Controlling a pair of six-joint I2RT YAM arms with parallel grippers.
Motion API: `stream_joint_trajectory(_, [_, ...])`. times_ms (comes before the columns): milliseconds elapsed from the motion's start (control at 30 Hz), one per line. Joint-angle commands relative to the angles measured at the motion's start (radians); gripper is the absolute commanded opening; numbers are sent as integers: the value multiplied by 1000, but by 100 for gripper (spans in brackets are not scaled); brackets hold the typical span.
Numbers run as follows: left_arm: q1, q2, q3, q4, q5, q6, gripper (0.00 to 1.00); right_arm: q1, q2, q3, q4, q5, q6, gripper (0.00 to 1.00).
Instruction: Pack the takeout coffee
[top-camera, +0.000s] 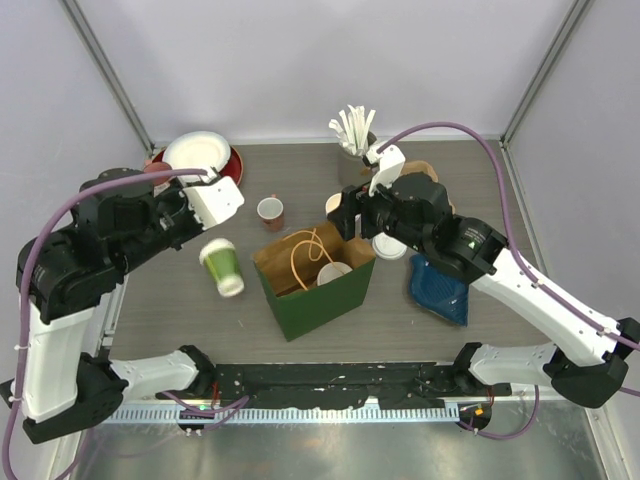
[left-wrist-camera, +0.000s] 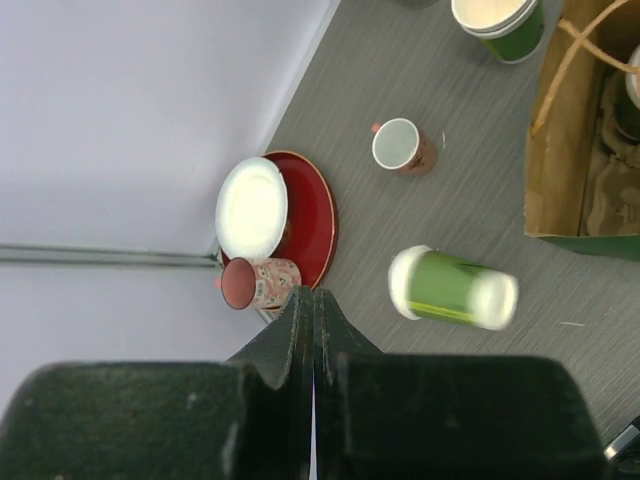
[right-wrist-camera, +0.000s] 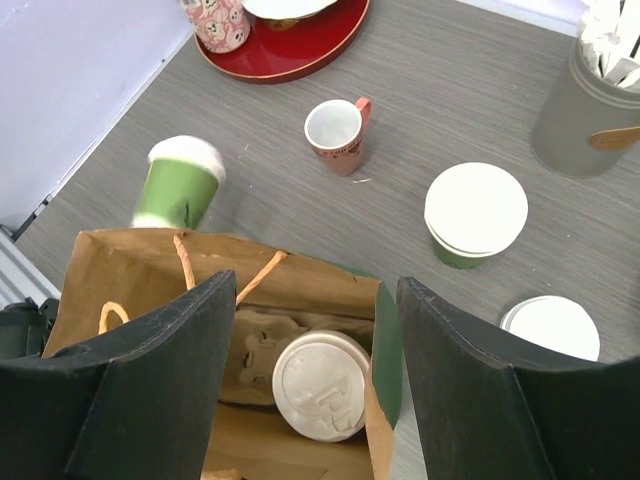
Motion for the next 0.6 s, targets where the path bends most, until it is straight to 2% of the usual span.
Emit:
stream_joint_trajectory(0, [-14, 5, -15, -120, 60, 30, 0, 3, 12, 55, 48, 39, -13, 70])
stream_joint_trajectory(67, [-14, -22, -94, -115, 66, 44, 0, 5, 17, 58, 51, 35, -4, 71])
stream_joint_trajectory(100, [-14, -47, -148, -51, 51, 41, 0, 5, 18, 58, 51, 31, -3, 70])
stream_joint_trajectory(133, [-13, -73, -214, -8, -11, 27, 0, 5, 17, 52, 55, 27, -1, 70])
stream_joint_trajectory(167, [-10, -116, -347, 35, -49, 19, 8, 5, 15, 47, 62, 21, 2, 70])
stream_joint_trajectory(267, [61, -119, -498, 164, -144, -57, 28, 3, 14, 38, 70, 15, -3, 70])
stream_joint_trajectory(333, [152, -89, -514, 239, -133, -97, 43, 5, 18, 43, 70, 2, -6, 70])
stream_joint_trajectory(367, [248, -60, -511, 262, -98, -126, 45, 5, 18, 43, 70, -10, -7, 70])
stream_joint_trajectory(400, [293, -46, -512, 312, -86, -137, 48, 5, 17, 44, 70, -16, -9, 70])
stream_joint_trajectory(567, [415, 43, -534, 402, -60, -162, 64, 5, -11, 24, 68, -16, -20, 70])
